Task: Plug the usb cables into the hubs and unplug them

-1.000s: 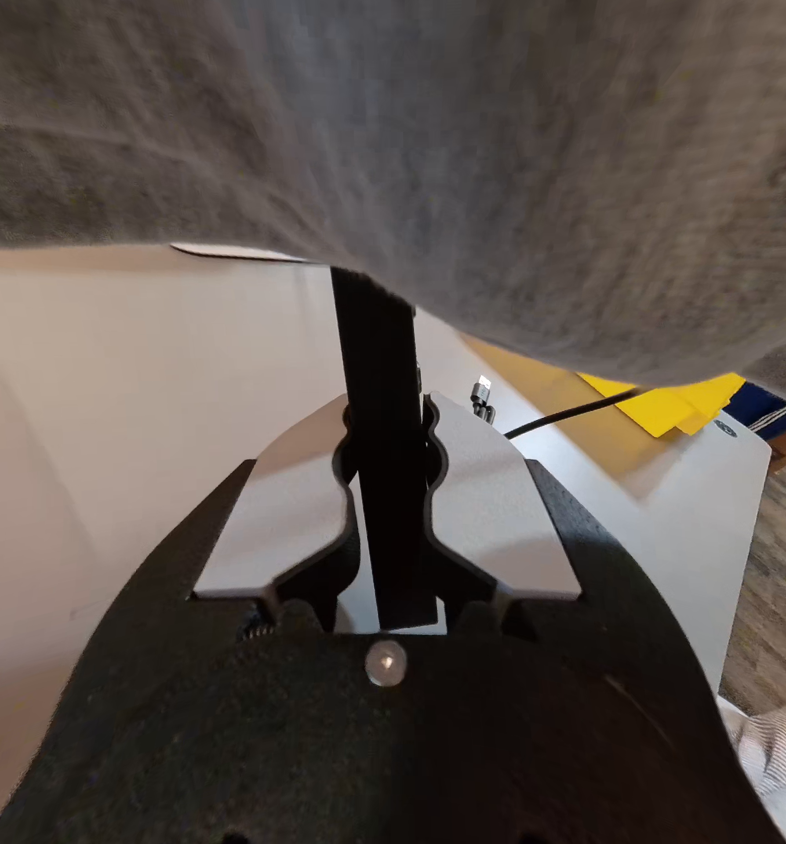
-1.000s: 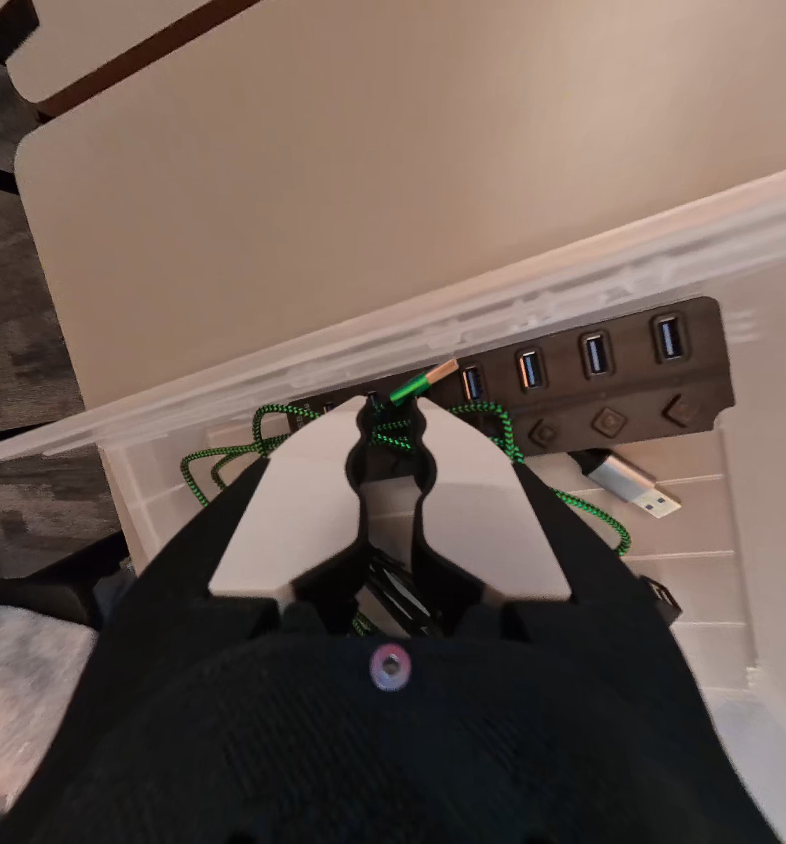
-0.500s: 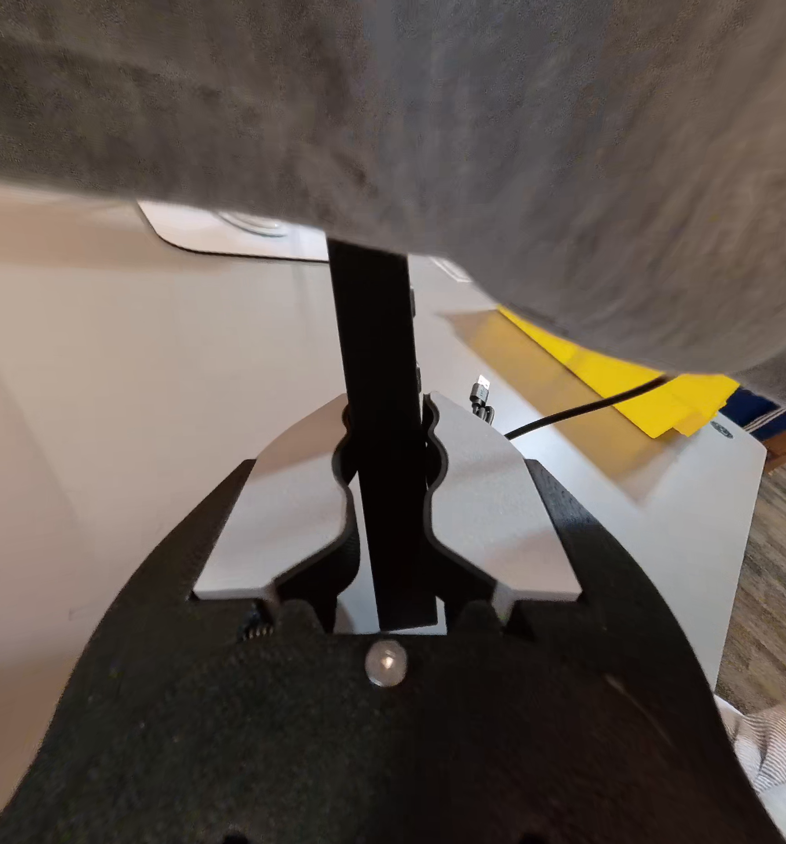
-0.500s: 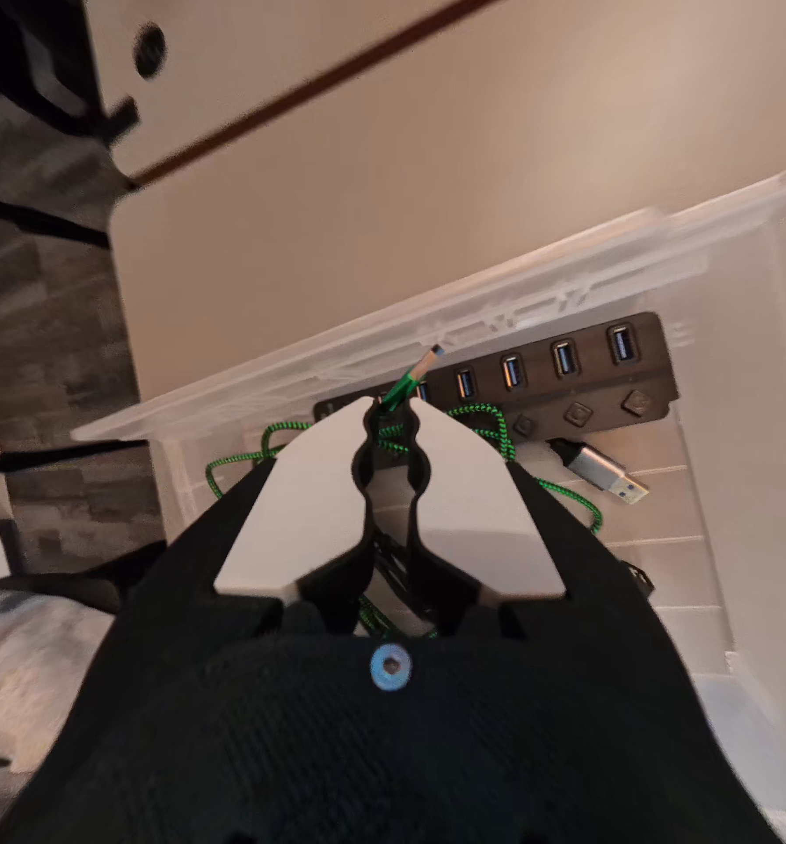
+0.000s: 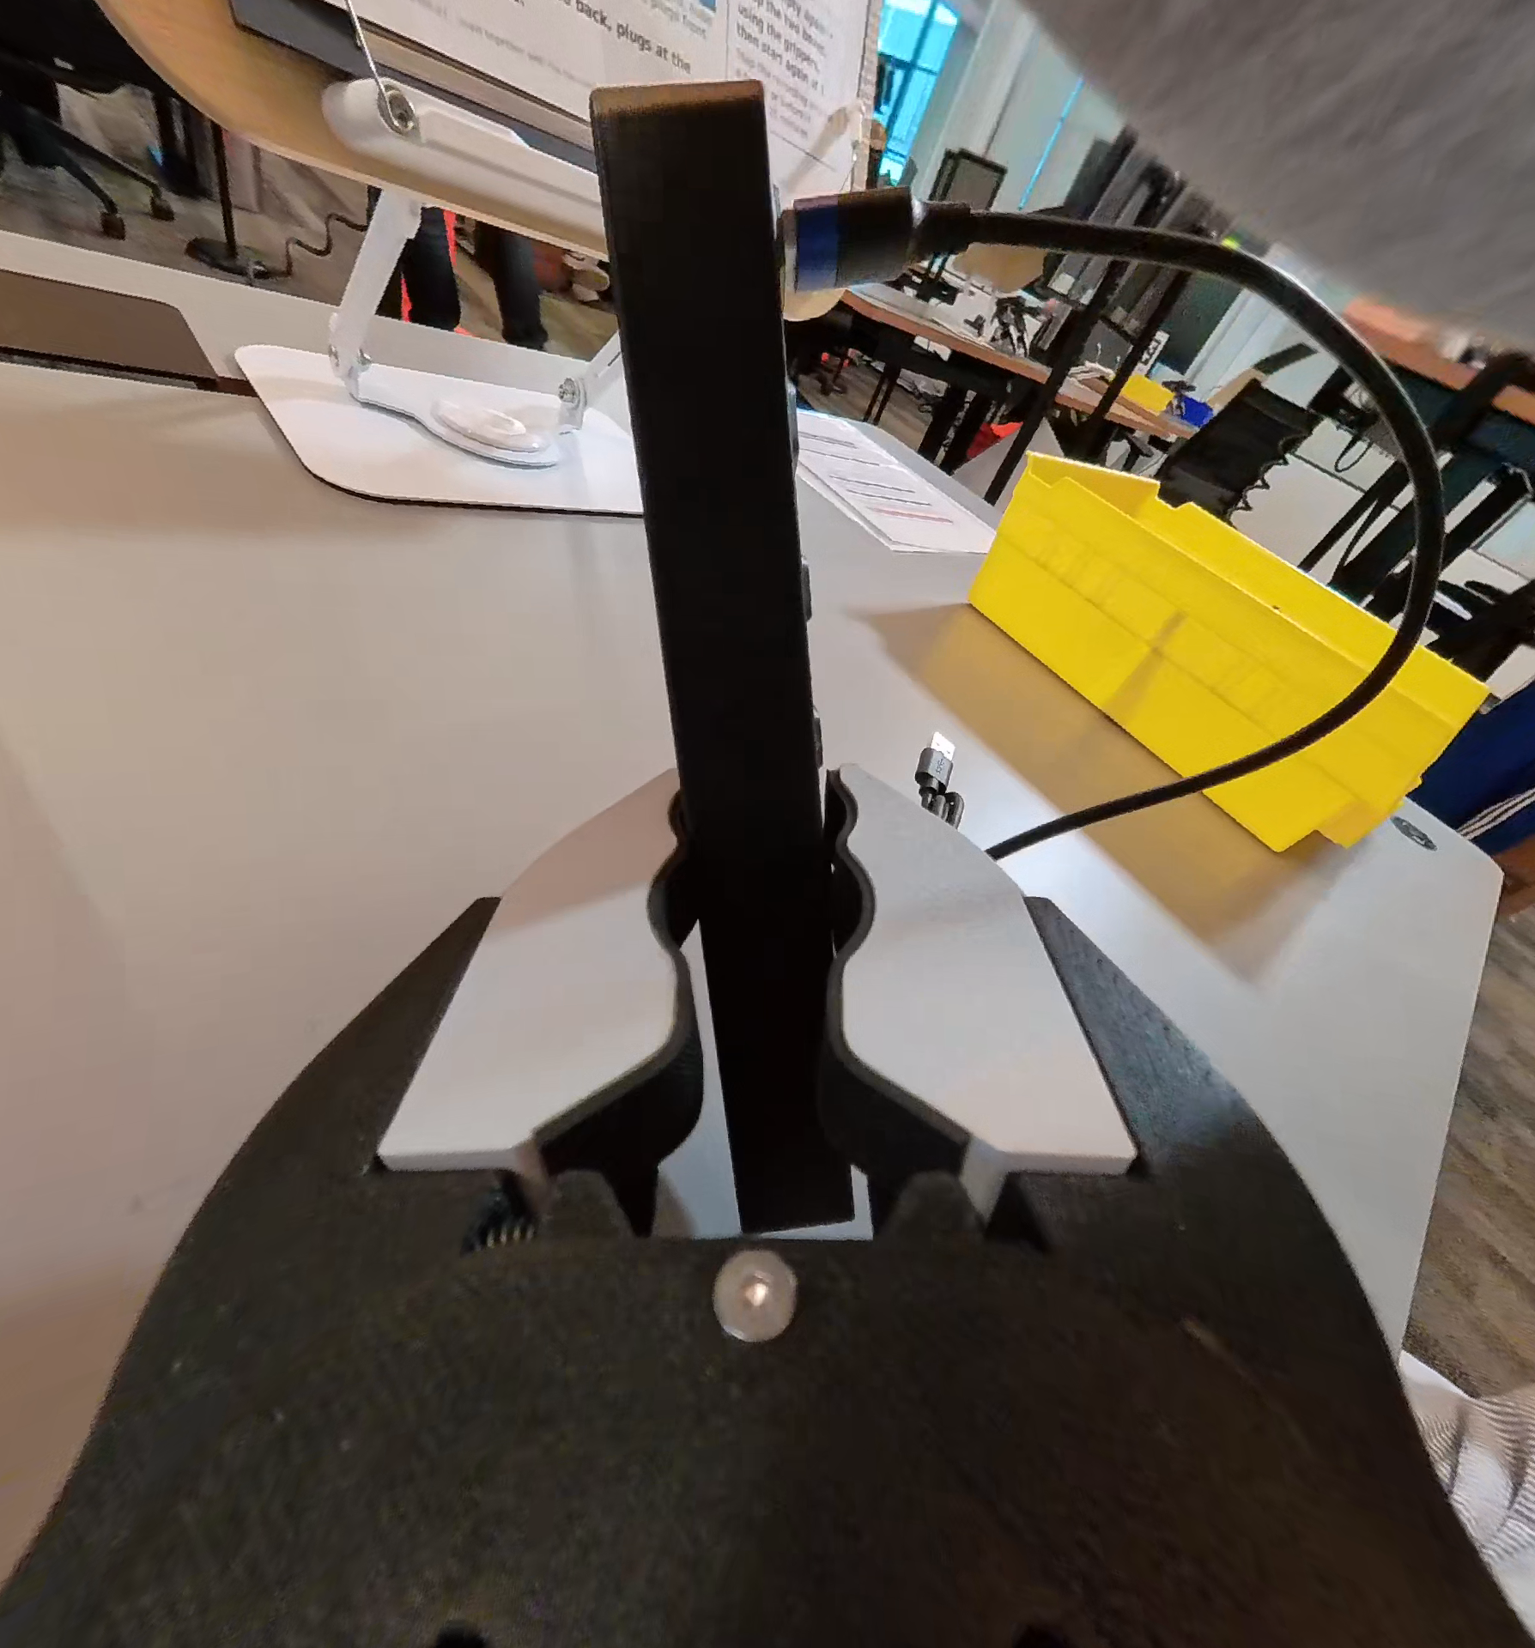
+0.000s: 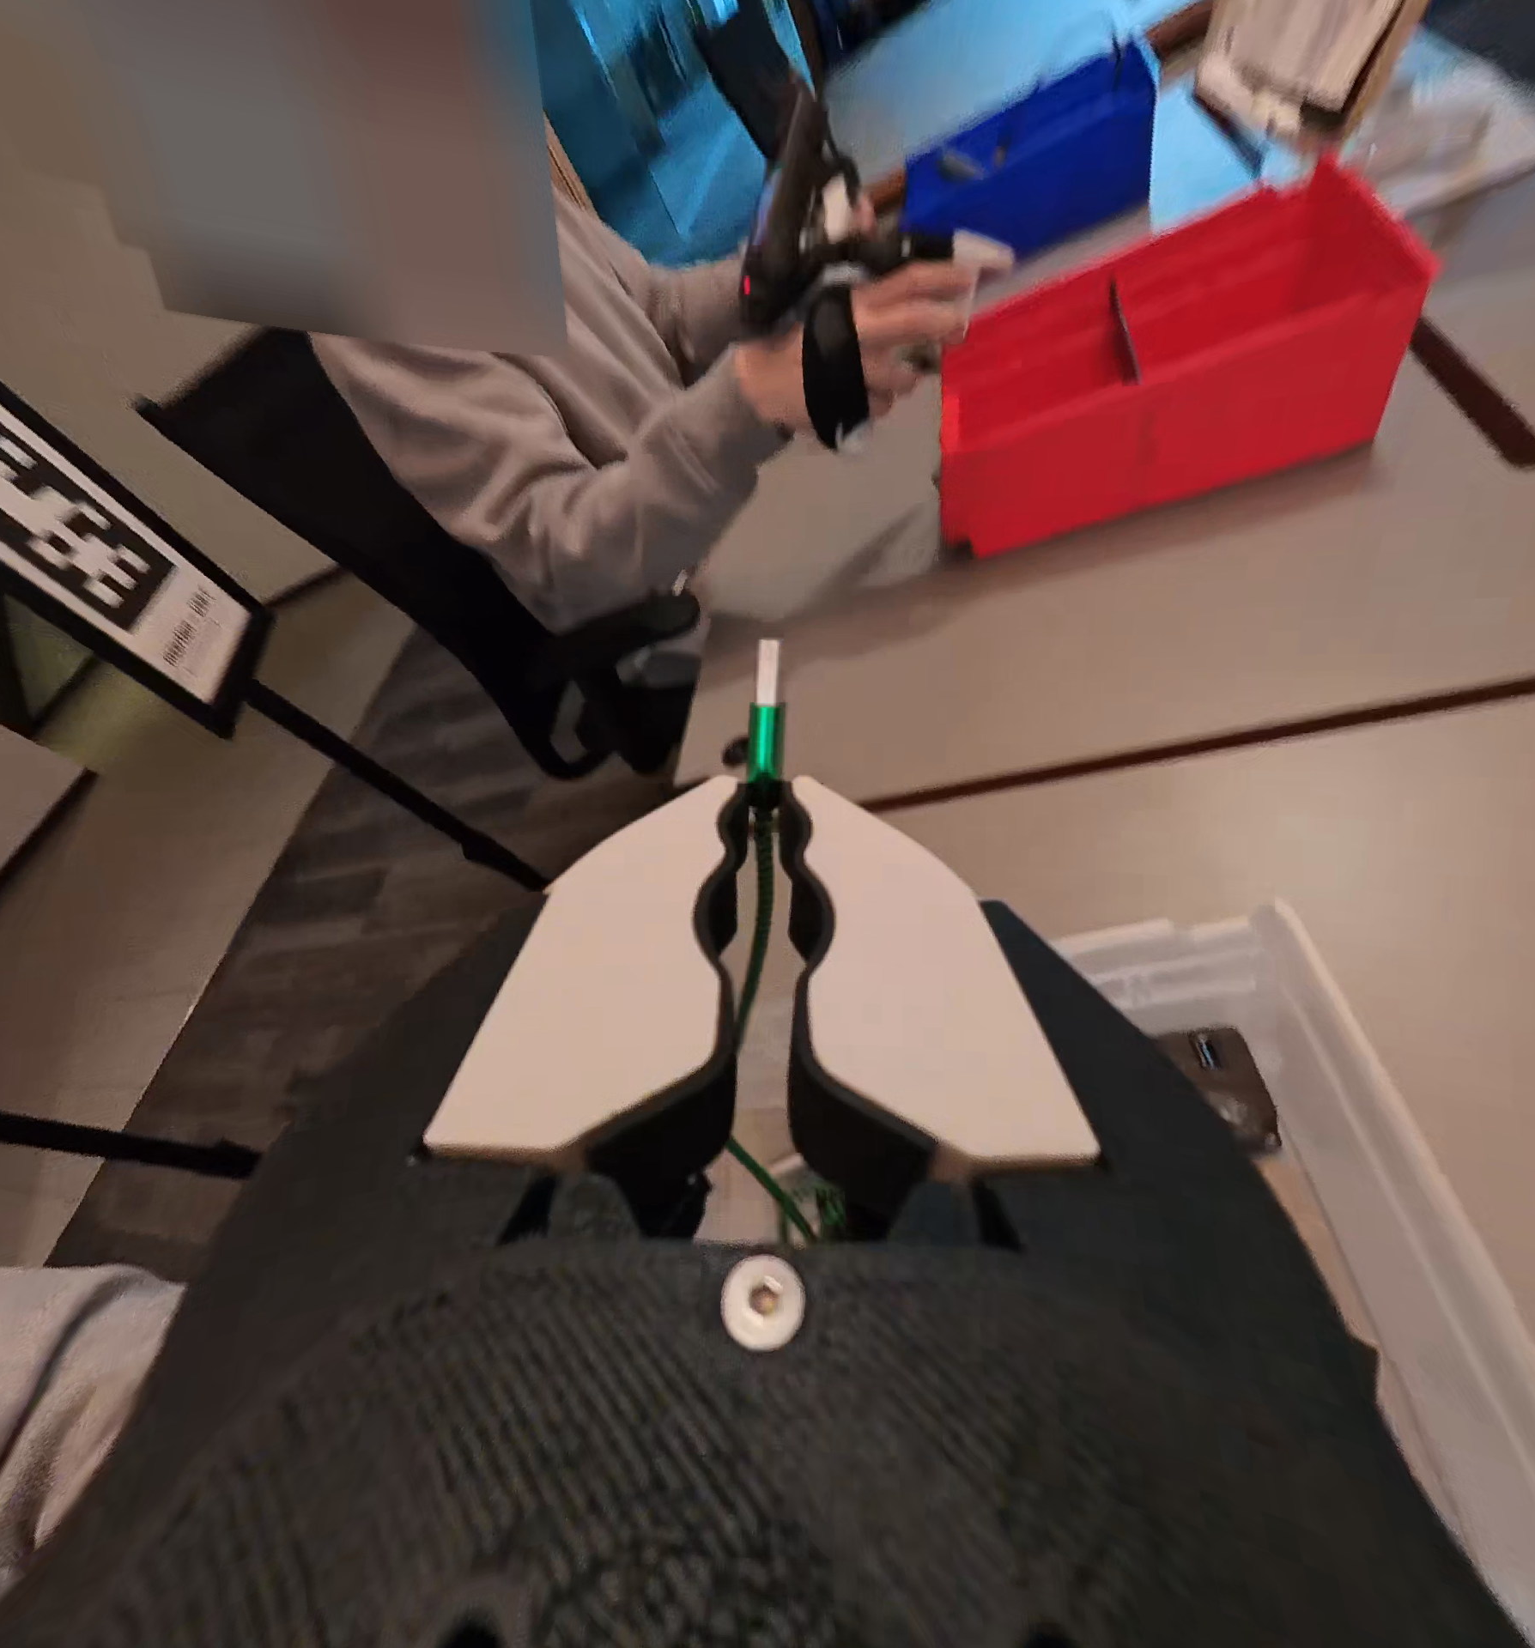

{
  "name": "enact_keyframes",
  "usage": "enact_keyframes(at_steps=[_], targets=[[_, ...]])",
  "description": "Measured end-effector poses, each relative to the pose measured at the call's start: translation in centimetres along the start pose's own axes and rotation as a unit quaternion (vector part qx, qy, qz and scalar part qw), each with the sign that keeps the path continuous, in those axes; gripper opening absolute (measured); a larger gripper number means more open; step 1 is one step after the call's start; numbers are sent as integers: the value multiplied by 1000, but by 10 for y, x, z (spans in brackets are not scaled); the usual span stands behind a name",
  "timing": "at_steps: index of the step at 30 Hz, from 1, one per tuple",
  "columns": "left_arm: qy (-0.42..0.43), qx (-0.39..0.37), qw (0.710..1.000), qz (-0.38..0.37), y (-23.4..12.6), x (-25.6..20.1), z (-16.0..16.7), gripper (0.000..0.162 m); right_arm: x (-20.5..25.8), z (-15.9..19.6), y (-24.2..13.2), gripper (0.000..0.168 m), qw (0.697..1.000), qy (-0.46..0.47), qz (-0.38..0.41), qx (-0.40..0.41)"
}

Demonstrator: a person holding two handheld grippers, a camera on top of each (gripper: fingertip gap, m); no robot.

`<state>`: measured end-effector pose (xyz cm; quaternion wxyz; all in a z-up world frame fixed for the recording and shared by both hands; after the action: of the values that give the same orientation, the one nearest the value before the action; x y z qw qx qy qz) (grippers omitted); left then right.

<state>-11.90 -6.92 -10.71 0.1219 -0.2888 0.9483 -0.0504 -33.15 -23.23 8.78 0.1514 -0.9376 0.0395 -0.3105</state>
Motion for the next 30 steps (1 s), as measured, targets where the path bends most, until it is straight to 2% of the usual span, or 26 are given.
enact_keyframes(at_steps=[9, 19, 25, 30], targets=[[-1, 0, 1000, 1, 0, 1, 0, 27, 46, -46, -54, 6, 988, -44, -52, -139], [-3, 0, 1000, 2, 0, 1, 0, 27, 68, -73, -96, 6, 971, -89, -52, -215], [-7, 1, 1000, 3, -1, 2, 0, 27, 70, -72, -95, 6, 974, -98, -45, -197], [-5, 0, 1000, 2, -1, 2, 0, 27, 58, -58, -77, 6, 985, -89, -28, -142]])
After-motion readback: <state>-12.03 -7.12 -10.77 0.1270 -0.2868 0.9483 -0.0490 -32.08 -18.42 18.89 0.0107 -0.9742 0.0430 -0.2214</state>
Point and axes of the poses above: each gripper's, where its closed fingertips meet, y out along the fingers, z out of its underside, x = y × z across the jaws, the point moved 10 cm from there along -y, back along the fingers, and after that the axes turned 9 degrees about y, right-handed, at the moved point
